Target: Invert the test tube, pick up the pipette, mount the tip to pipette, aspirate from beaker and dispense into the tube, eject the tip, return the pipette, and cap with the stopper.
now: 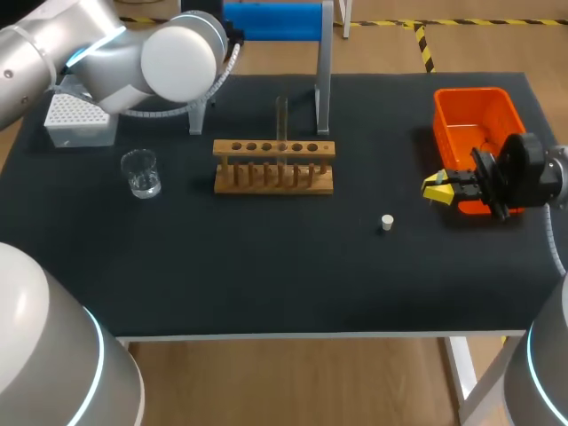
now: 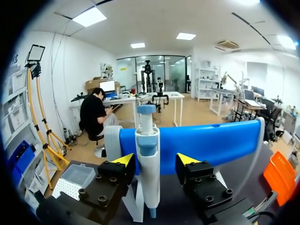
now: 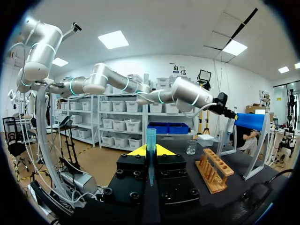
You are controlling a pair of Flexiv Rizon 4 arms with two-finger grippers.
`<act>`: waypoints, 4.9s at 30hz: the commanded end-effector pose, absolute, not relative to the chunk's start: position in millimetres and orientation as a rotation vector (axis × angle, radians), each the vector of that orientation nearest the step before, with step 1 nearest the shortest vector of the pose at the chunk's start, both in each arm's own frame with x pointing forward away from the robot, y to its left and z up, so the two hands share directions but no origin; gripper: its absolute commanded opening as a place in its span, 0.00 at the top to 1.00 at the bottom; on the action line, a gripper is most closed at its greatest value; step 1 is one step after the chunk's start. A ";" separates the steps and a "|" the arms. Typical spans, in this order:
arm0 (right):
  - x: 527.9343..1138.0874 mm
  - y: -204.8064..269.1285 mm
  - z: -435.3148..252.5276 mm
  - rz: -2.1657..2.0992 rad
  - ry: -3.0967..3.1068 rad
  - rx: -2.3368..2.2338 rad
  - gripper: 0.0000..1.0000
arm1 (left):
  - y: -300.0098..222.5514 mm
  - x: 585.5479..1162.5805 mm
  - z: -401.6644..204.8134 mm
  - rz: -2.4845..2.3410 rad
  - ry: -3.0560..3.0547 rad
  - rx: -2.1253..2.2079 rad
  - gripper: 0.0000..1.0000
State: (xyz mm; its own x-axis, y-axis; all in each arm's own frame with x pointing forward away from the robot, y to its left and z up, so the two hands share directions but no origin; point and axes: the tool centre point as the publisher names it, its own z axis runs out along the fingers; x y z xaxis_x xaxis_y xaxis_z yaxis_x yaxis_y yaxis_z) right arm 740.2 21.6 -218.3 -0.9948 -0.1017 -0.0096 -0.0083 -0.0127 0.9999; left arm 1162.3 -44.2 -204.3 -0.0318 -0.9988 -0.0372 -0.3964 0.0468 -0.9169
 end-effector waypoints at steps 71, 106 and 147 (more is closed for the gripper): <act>739.9 21.1 -218.7 -2.186 -2.160 0.122 1.00 | -41.7 1173.1 -178.0 -0.961 1.499 -1.448 1.00; 739.9 21.1 -218.7 -2.186 -2.160 0.122 1.00 | -41.5 1096.0 -104.7 -1.561 2.130 -0.912 1.00; 739.9 21.1 -218.7 -2.186 -2.160 0.122 1.00 | -32.2 1003.4 -86.0 -1.997 2.457 -0.382 1.00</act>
